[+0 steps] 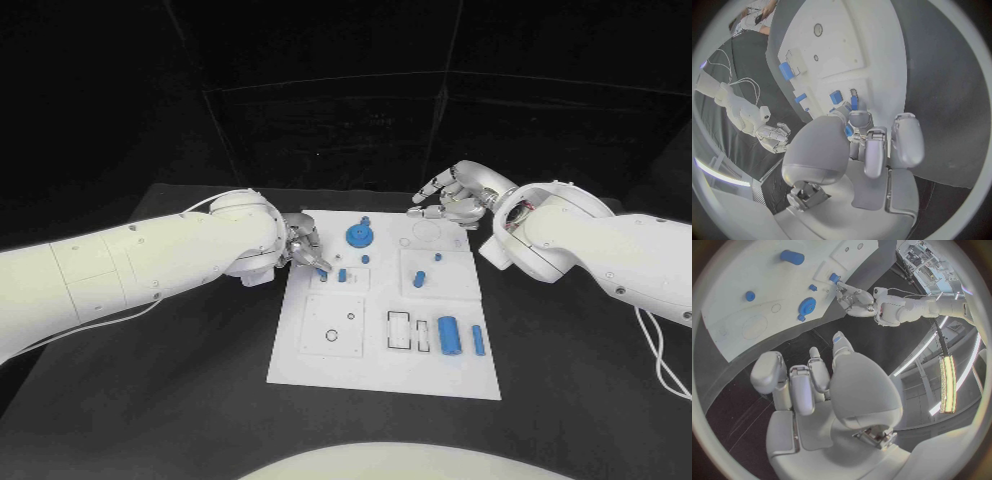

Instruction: Assemble the parts on the task board

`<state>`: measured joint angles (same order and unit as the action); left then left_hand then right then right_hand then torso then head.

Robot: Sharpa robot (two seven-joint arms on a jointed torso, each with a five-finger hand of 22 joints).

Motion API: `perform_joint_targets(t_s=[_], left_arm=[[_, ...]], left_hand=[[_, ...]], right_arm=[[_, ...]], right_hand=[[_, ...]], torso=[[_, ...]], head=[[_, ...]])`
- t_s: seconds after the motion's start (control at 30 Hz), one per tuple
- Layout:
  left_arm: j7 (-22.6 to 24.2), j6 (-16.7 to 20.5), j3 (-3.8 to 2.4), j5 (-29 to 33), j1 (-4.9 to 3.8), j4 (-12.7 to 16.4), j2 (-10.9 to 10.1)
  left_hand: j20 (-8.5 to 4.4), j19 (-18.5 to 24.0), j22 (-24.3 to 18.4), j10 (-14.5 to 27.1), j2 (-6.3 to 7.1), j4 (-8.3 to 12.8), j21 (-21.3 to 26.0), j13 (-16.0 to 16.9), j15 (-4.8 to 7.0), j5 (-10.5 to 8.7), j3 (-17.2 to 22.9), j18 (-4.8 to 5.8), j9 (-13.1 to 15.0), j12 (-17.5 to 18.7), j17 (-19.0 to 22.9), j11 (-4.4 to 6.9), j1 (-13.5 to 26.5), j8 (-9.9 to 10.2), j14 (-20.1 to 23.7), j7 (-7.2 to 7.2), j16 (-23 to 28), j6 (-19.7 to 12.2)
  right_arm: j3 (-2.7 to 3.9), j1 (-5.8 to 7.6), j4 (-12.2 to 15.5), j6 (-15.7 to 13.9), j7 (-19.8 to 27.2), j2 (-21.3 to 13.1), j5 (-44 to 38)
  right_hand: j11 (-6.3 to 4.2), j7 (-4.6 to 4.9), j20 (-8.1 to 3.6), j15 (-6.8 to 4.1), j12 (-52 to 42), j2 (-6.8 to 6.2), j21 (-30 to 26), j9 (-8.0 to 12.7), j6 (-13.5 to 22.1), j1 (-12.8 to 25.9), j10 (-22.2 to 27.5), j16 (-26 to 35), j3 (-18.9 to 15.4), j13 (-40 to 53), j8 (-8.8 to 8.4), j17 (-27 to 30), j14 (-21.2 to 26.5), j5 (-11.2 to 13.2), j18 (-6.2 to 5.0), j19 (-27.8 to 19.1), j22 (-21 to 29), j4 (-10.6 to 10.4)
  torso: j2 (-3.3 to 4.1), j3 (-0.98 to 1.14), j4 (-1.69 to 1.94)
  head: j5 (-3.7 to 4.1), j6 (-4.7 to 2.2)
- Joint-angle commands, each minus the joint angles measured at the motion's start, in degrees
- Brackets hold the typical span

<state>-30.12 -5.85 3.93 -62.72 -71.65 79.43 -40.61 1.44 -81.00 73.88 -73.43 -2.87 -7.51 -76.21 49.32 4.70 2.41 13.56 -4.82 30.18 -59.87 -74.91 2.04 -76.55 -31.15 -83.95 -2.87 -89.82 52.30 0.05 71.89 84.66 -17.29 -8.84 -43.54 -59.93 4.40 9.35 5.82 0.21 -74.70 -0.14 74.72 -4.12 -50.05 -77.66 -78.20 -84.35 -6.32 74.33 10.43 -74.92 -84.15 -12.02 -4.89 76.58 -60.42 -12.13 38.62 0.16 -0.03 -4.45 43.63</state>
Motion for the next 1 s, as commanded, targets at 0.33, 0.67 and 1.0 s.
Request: perform_joint_targets(t_s=[0.33, 0.67, 1.0], left_arm=[[-0.35, -2.47, 0.1, -0.96, 0.24, 0.25, -0.01], [-0.39, -3.12, 0.11, -1.16, 0.25, 0.49, -0.25], [-0.45, -3.69, 0.1, -1.34, 0.25, 0.57, -0.41]], left_hand=[[-0.06, -0.31, 0.12, -0.55, 0.03, -0.02, -0.37, 0.03, 0.41, 0.39, 0.48, 0.78, 6.24, -0.15, -15.09, 0.16, -0.11, -5.65, -6.05, 1.24, -0.18, 0.87], [-0.08, -0.29, 0.08, -0.57, 0.09, 0.0, -0.33, -0.05, 0.42, 0.39, 0.54, 0.77, 6.27, -0.1, -15.09, 0.19, -0.1, -5.71, -6.05, 1.27, -0.18, 0.93], [-0.1, -0.29, 0.1, -0.62, 0.22, 0.04, -0.33, -0.21, 0.45, 0.39, 0.65, 0.78, 6.34, -0.01, -15.09, 0.24, -0.05, -5.84, -6.05, 1.34, -0.18, 1.05]], right_arm=[[0.03, 0.09, 0.09, 0.33, 0.43, -0.03, 0.06], [0.03, 0.09, 0.07, 0.34, 0.4, -0.11, 0.06], [0.03, 0.09, 0.02, 0.35, 0.42, -0.07, 0.06]], right_hand=[[-0.07, -0.01, 0.04, -0.4, -0.1, 0.15, -0.37, 0.05, 0.26, -0.32, 0.39, 0.36, -0.37, -0.05, 0.18, -5.01, -3.63, -0.15, -0.84, -0.05, 0.04, 0.02], [-0.07, -0.02, 0.03, -0.41, -0.16, 0.24, -0.38, 0.05, 0.26, -0.46, 0.35, 0.34, -0.54, 0.0, 0.25, -5.06, -3.64, -0.1, -0.84, -0.04, 0.04, -0.07], [-0.07, -0.02, 0.03, -0.41, -0.16, 0.24, -0.38, 0.05, 0.26, -0.46, 0.35, 0.34, -0.54, 0.0, 0.25, -5.06, -3.64, -0.1, -0.84, -0.04, 0.04, -0.07]], torso=[[0.0, -0.04, -0.05], [0.05, -0.06, -0.05], [0.02, -0.05, -0.01]], head=[[0.03, 0.0], [-0.01, 0.06], [-0.04, 0.18]])
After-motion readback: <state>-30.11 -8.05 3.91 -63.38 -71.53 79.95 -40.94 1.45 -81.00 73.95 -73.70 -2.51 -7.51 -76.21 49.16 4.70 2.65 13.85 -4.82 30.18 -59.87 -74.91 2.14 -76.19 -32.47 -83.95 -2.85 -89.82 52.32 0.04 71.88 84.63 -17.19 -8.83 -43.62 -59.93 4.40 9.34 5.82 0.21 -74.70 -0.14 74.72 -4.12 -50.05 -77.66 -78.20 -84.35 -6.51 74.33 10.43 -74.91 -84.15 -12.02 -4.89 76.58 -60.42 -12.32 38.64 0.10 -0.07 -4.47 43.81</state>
